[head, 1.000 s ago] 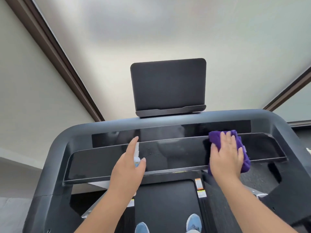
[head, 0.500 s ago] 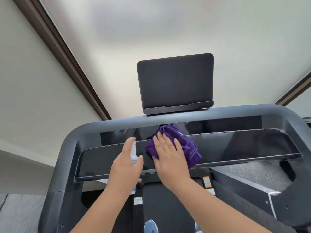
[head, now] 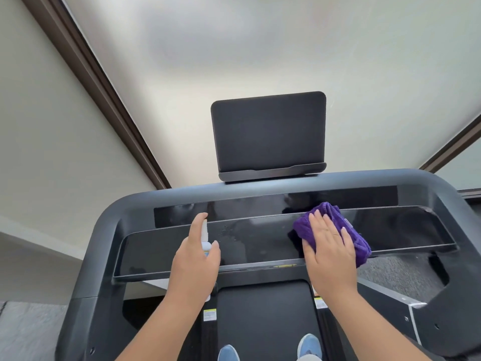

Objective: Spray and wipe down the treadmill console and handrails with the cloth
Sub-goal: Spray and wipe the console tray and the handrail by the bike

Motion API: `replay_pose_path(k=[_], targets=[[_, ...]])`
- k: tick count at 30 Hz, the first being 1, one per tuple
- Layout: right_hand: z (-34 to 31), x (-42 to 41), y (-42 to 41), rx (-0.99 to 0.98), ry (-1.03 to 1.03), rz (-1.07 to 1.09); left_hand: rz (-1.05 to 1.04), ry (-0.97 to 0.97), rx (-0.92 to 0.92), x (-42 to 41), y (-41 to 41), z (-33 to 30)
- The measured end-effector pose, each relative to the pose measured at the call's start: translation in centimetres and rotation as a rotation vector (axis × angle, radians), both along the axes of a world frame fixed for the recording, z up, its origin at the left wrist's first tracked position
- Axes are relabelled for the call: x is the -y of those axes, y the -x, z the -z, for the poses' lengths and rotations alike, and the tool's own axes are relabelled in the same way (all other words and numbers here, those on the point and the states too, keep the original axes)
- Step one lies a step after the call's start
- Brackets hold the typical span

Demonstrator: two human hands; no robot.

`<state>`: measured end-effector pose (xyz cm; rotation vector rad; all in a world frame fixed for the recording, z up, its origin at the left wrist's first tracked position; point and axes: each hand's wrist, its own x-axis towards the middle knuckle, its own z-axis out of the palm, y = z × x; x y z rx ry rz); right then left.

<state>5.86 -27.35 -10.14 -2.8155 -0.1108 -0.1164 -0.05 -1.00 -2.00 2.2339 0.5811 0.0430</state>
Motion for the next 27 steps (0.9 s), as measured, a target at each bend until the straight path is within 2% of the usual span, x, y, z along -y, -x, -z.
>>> replay_pose_path(k=[9,13,15,19,21,24,27], targets=[[0.5,-0.1,0.0,0.040,0.007,0.015,-0.026,0.024,-0.033,0.3,0.0,0.3],[0.5,-0.1,0.4,0.042,-0.042,0.026,0.048,0.061,-0.004,0.4,0.3,0.0],[0.3,-0.4,0.3,0.047,-0.142,0.088,0.055,0.058,0.019,0.4,0.3,-0.2],[-2.0,-2.9,-2.7,0.017,-0.392,0.392,0.034,0.066,0.065,-0.5,0.7,-0.1],[-2.5,-5.2,-5.1,0.009,-0.392,0.435,0.016,0.079,0.052,-1.0,1.2,0.2],[-2.2,-10.2,-6.9,0.011,-0.304,0.312,-0.041,0.100,0.018,-1.9,2.2,0.7],[-1.3,-15.5,-4.3,0.017,-0.196,-0.036,-0.066,0.079,0.000,-2.9,2.9,1.0]])
